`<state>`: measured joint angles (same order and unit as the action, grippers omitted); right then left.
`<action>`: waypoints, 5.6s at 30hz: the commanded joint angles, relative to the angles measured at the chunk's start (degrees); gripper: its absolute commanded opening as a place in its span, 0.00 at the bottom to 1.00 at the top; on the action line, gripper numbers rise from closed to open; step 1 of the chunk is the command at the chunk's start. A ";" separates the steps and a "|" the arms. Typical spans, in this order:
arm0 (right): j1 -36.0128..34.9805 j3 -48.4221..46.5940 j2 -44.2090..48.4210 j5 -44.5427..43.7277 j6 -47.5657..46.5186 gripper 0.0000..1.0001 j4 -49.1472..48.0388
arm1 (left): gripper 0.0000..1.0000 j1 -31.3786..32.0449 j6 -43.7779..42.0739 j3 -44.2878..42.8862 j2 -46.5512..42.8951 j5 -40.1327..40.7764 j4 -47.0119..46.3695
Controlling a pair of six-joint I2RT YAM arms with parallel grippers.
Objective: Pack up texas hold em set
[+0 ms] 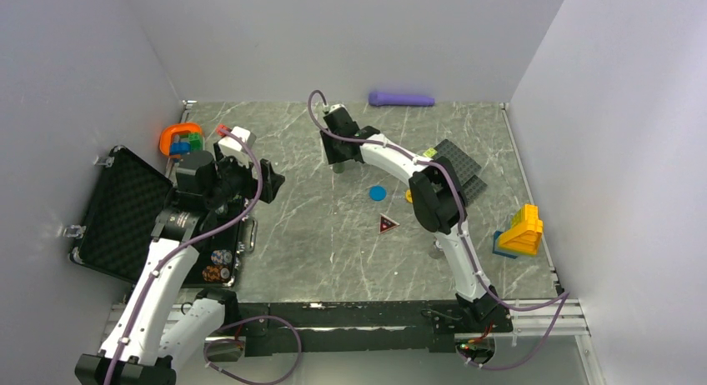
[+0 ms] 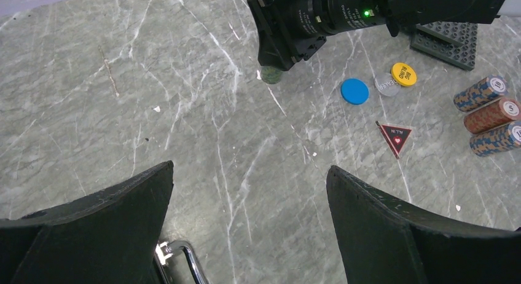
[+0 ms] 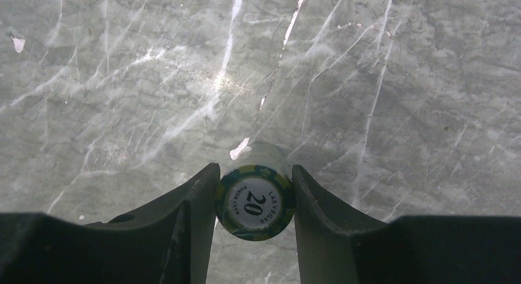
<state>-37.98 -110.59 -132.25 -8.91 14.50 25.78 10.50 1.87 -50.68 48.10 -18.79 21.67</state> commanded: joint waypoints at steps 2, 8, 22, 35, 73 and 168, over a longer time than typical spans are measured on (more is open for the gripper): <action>-0.26 -1.69 1.35 0.22 -0.39 0.00 -0.15 | 0.98 0.58 -1.17 0.39 -0.98 -2.13 -2.59; -0.15 3.62 10.07 5.97 -1.25 0.00 -1.61 | 0.98 1.98 -4.16 1.43 -1.18 -2.62 -3.55; 1.41 33.05 37.99 44.08 4.20 0.00 -8.90 | 0.98 9.41 -8.20 3.48 0.34 -15.35 -6.12; 1.24 42.77 48.99 61.91 17.62 0.00 -21.53 | 0.96 18.99 -8.35 4.14 4.88 -14.56 -6.63; -1.53 46.33 51.27 56.11 19.23 0.00 -26.29 | 0.00 22.83 2.14 2.70 12.24 -15.57 -10.30; 11.11 42.95 69.73 25.20 17.25 0.91 -7.51 | 0.00 -35.16 67.24 30.81 -22.62 51.97 25.73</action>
<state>-27.03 -67.24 -63.88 16.78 31.90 18.09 -24.05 68.66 -19.90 25.32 31.81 51.09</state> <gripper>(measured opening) 0.910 0.471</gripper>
